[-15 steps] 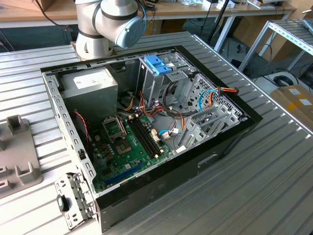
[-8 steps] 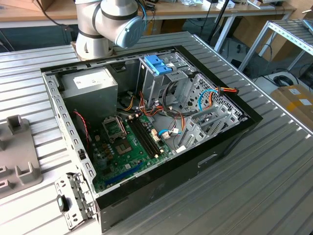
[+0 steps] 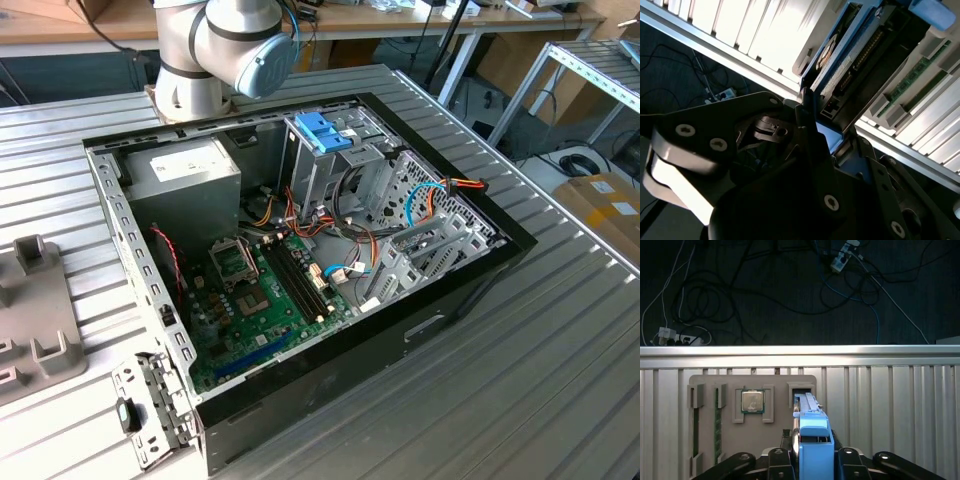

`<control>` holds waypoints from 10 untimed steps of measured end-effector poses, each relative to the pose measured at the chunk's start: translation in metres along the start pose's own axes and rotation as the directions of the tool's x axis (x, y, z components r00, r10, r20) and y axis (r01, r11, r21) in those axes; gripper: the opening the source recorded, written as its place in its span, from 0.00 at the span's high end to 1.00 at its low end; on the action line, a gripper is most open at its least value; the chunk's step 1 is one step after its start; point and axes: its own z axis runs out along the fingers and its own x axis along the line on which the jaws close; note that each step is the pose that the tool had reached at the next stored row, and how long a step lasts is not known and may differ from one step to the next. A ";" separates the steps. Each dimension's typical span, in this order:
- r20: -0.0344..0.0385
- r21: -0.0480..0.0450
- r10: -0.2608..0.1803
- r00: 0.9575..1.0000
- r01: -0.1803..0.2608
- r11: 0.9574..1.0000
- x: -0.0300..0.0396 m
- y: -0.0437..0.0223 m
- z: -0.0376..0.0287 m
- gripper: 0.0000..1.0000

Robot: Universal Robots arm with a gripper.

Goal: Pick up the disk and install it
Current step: 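Pick up the disk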

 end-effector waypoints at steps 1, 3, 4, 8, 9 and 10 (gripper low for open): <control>0.000 0.000 0.000 1.000 0.000 1.000 0.0000 0.0000 -0.0006 0.63; 0.000 0.000 0.000 1.000 0.000 1.000 -0.0001 0.0001 -0.0018 0.63; 0.000 0.000 0.000 1.000 0.000 1.000 -0.0001 0.0001 -0.0022 0.63; 0.000 0.000 0.000 1.000 0.000 1.000 -0.0003 0.0002 -0.0044 0.63; 0.000 0.000 0.000 1.000 0.000 1.000 -0.0003 0.0002 -0.0050 0.63; 0.000 0.000 0.000 1.000 0.000 1.000 -0.0003 0.0002 -0.0058 0.63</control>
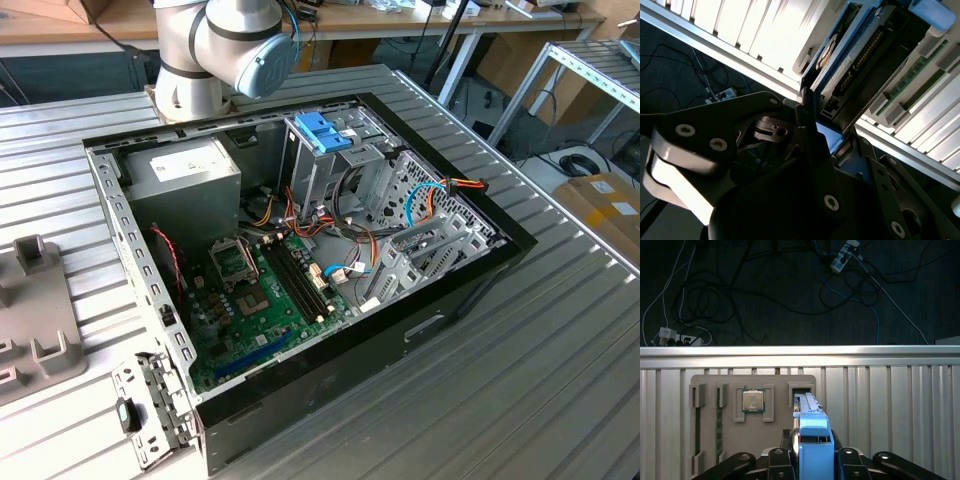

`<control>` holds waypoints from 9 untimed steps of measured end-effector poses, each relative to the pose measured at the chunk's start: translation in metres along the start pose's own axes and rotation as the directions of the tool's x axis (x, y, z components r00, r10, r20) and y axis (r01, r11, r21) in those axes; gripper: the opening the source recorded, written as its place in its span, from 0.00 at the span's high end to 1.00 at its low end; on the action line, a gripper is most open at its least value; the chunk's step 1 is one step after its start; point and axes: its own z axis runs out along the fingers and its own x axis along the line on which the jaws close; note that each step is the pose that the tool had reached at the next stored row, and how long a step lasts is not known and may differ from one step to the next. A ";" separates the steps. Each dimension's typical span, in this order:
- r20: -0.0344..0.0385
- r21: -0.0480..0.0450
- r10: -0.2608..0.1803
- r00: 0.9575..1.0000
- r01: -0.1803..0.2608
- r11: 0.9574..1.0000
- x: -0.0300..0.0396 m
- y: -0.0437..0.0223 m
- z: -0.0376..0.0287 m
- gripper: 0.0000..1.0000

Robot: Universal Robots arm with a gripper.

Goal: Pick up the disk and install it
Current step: 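Pick up the disk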

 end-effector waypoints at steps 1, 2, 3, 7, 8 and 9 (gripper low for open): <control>0.000 0.000 0.000 1.000 0.000 1.000 -0.0001 0.0000 -0.0006 0.63; 0.000 0.000 0.000 1.000 0.000 1.000 -0.0001 0.0001 -0.0013 0.63; 0.000 0.000 0.000 1.000 0.000 1.000 -0.0001 0.0001 -0.0018 0.63; 0.000 0.000 0.000 1.000 0.000 1.000 -0.0003 0.0002 -0.0044 0.63; 0.000 0.000 0.000 1.000 0.000 1.000 -0.0003 0.0002 -0.0050 0.63; 0.000 0.000 0.000 1.000 0.000 1.000 -0.0003 0.0002 -0.0056 0.63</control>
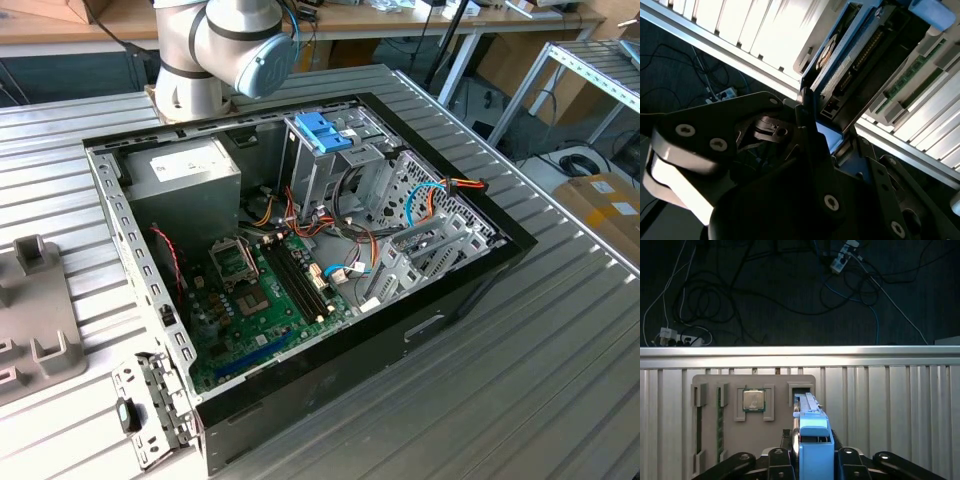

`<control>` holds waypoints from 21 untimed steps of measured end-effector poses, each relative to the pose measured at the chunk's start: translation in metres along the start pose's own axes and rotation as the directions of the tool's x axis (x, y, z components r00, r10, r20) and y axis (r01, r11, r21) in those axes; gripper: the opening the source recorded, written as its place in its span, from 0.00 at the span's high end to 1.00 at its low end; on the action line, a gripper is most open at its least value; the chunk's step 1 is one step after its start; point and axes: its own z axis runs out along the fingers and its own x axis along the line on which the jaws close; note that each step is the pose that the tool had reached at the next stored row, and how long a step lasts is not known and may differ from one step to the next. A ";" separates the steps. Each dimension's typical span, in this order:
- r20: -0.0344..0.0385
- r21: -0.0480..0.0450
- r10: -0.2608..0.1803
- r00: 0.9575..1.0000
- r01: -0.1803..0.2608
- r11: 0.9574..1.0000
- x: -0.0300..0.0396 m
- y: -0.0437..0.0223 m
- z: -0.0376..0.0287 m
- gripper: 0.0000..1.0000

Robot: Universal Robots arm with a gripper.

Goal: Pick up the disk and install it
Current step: 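Pick up the disk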

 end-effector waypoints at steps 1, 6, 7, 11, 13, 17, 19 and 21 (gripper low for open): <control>0.000 0.000 0.000 1.000 0.000 1.000 0.0000 0.0001 -0.0009 0.63; 0.000 0.000 0.000 1.000 0.000 1.000 -0.0003 0.0003 -0.0050 0.63; 0.000 0.000 0.000 1.000 0.000 1.000 -0.0003 0.0003 -0.0061 0.63; 0.000 0.000 0.000 1.000 0.000 1.000 -0.0005 0.0004 -0.0095 0.63; 0.000 0.000 0.000 1.000 0.000 1.000 -0.0005 0.0005 -0.0108 0.63; 0.001 0.000 0.000 1.000 0.000 1.000 -0.0007 0.0006 -0.0138 0.63; 0.001 0.000 0.000 1.000 0.000 1.000 -0.0008 0.0007 -0.0149 0.63; 0.001 0.000 0.000 1.000 0.000 1.000 -0.0009 0.0008 -0.0170 0.63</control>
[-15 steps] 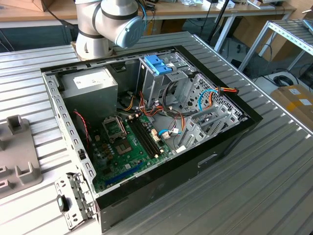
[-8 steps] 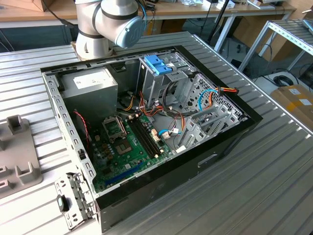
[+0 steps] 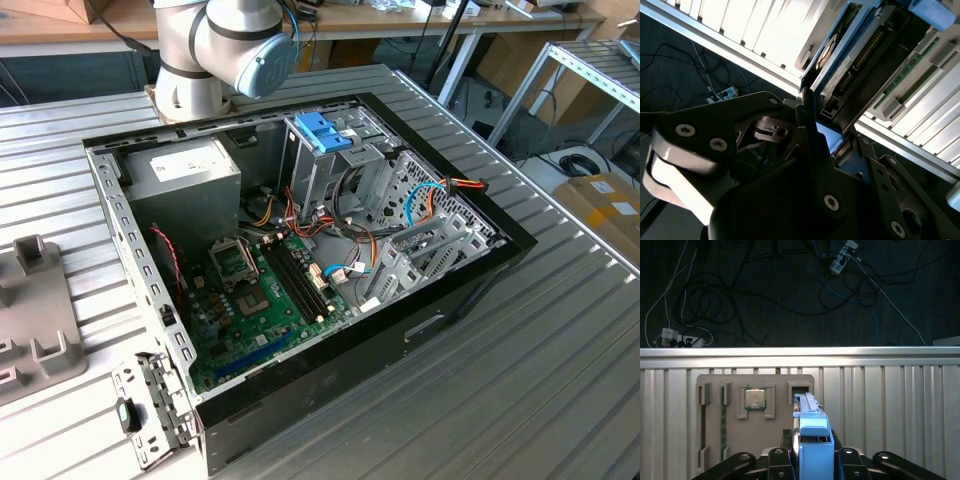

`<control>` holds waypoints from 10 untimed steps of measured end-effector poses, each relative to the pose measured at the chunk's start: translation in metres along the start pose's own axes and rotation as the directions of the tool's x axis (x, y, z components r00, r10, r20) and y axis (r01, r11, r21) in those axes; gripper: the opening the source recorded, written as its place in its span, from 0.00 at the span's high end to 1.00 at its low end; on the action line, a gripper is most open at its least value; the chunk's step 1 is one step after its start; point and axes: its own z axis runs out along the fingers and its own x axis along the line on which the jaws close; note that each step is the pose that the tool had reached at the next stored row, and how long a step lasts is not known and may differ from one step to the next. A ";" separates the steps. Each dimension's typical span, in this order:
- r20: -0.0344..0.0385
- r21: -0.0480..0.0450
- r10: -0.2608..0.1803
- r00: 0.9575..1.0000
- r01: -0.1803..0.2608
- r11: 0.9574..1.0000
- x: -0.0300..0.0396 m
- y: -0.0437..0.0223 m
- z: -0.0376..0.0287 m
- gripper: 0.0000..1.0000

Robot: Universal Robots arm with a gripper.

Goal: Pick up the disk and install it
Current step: 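Pick up the disk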

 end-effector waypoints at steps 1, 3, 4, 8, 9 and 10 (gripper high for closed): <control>0.000 0.000 0.000 1.000 0.000 1.000 -0.0001 0.0001 -0.0009 0.63; 0.000 0.000 0.000 1.000 0.000 1.000 -0.0001 0.0001 -0.0027 0.63; 0.000 0.000 0.000 1.000 0.000 1.000 -0.0002 0.0002 -0.0039 0.63; 0.000 0.000 0.000 1.000 0.000 1.000 -0.0005 0.0005 -0.0096 0.63; 0.001 0.000 0.000 1.000 0.000 1.000 -0.0006 0.0005 -0.0114 0.63; 0.001 0.000 0.000 1.000 0.000 1.000 -0.0007 0.0006 -0.0128 0.63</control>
